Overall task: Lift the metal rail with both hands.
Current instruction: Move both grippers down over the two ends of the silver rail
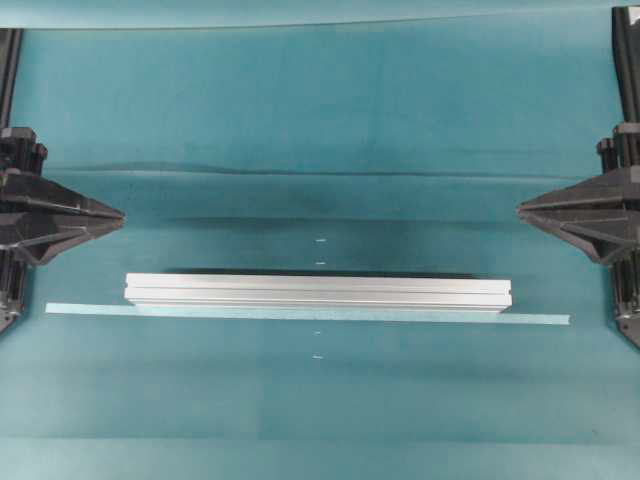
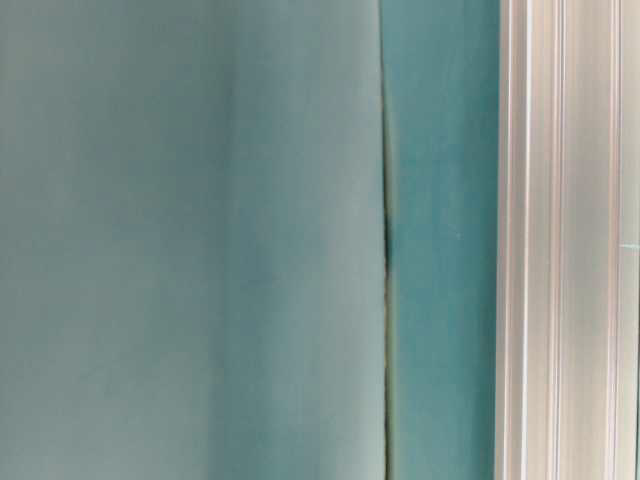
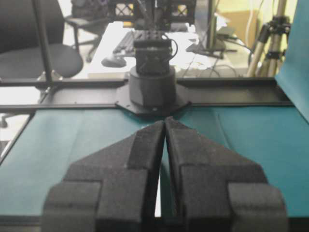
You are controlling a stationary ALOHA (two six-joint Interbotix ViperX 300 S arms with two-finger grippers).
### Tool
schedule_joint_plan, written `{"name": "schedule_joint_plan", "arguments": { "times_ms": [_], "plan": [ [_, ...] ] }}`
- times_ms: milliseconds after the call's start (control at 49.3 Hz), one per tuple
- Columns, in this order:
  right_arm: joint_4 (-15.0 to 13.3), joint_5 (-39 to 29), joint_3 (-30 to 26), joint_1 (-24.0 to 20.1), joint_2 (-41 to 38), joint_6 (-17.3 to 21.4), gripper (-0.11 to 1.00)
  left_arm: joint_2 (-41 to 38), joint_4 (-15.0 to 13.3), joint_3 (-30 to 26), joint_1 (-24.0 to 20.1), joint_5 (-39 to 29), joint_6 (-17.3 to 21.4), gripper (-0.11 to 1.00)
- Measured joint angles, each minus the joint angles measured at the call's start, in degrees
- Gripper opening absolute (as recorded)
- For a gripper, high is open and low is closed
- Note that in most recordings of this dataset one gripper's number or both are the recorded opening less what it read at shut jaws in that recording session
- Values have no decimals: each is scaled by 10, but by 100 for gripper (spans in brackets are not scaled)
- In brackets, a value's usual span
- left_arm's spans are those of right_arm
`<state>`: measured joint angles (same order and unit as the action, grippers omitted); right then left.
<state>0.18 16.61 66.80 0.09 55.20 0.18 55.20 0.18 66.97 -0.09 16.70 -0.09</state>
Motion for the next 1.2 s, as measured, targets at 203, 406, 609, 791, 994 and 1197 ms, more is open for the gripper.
{"name": "schedule_joint_plan", "arguments": {
  "times_ms": [203, 406, 609, 791, 994, 1197],
  "plan": [
    [53, -91, -32, 21, -17, 19, 1, -38, 5, -42, -9, -76, -30, -2],
    [66, -320, -121, 42, -63, 42, -2, -88, 6, -116, -9, -222, -33, -4],
    [67, -483, -192, 44, -151, 42, -2, -142, 7, -186, -9, -363, -31, -4],
    [67, -577, -249, 43, -233, 43, -2, -185, 7, -236, -9, -467, -33, -4],
    [67, -653, -307, 43, -310, 40, -1, -243, 7, -280, -11, -568, -35, -4],
    [67, -708, -352, 43, -359, 37, -2, -290, 7, -316, -18, -628, -39, -4]
  ]
}}
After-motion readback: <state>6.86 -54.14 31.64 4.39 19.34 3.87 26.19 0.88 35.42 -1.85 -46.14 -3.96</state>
